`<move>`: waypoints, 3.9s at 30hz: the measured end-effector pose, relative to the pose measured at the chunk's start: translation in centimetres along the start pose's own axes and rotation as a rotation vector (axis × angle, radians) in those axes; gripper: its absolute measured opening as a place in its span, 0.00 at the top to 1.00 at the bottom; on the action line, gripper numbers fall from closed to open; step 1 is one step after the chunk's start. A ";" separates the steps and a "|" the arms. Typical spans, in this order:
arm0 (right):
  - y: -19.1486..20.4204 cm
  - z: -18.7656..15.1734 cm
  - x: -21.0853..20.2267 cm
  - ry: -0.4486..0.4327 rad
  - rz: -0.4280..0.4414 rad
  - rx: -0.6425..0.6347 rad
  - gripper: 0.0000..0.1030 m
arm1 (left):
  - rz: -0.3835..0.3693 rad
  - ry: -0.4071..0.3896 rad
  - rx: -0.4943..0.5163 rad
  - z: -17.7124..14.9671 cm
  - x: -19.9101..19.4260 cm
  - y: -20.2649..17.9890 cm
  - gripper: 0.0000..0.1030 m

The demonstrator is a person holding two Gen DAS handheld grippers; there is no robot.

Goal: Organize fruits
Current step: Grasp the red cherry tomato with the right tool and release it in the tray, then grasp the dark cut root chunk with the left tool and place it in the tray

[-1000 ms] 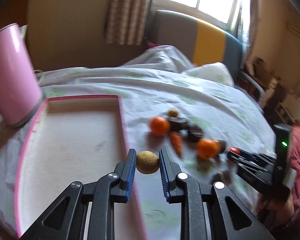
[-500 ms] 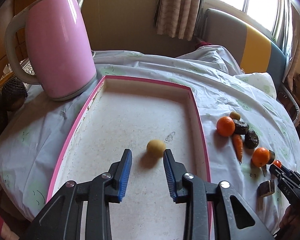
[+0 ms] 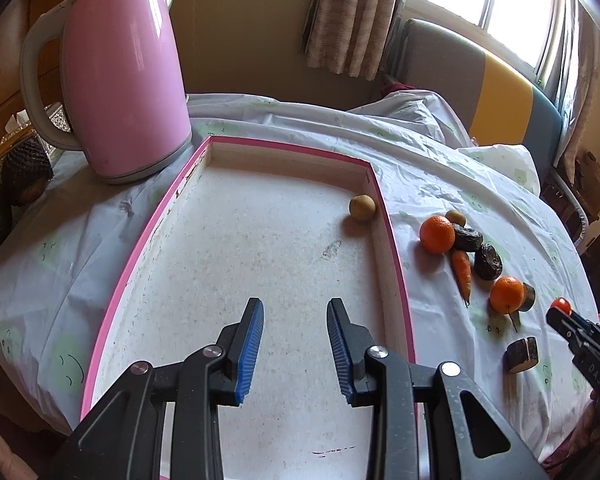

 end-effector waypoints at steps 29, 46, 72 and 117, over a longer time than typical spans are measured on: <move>15.0 0.7 1.3 0.044 0.266 -0.185 0.39 | 0.021 -0.041 -0.039 -0.4 -1.7 2.6 0.68; 1.2 -0.9 -2.2 -0.007 0.007 0.040 0.30 | -0.026 -0.033 0.047 -0.7 -1.9 -1.1 0.68; -6.9 -3.6 -2.5 0.032 -0.177 0.193 0.30 | -0.397 0.060 0.372 -3.6 -2.1 -14.9 0.68; 0.1 0.5 1.5 0.057 0.089 0.093 0.61 | -0.279 0.014 0.156 -0.3 -0.6 -9.4 0.63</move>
Point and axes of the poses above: each gripper's, at about its wrist camera, not at the fingertips, and x roughly the way its jaws point, y to its left, z to its top, the point moved 6 cm from there along x, roughly the way its jaws point, and after that the axes turned 3 degrees about -y, right-handed, at the moved point
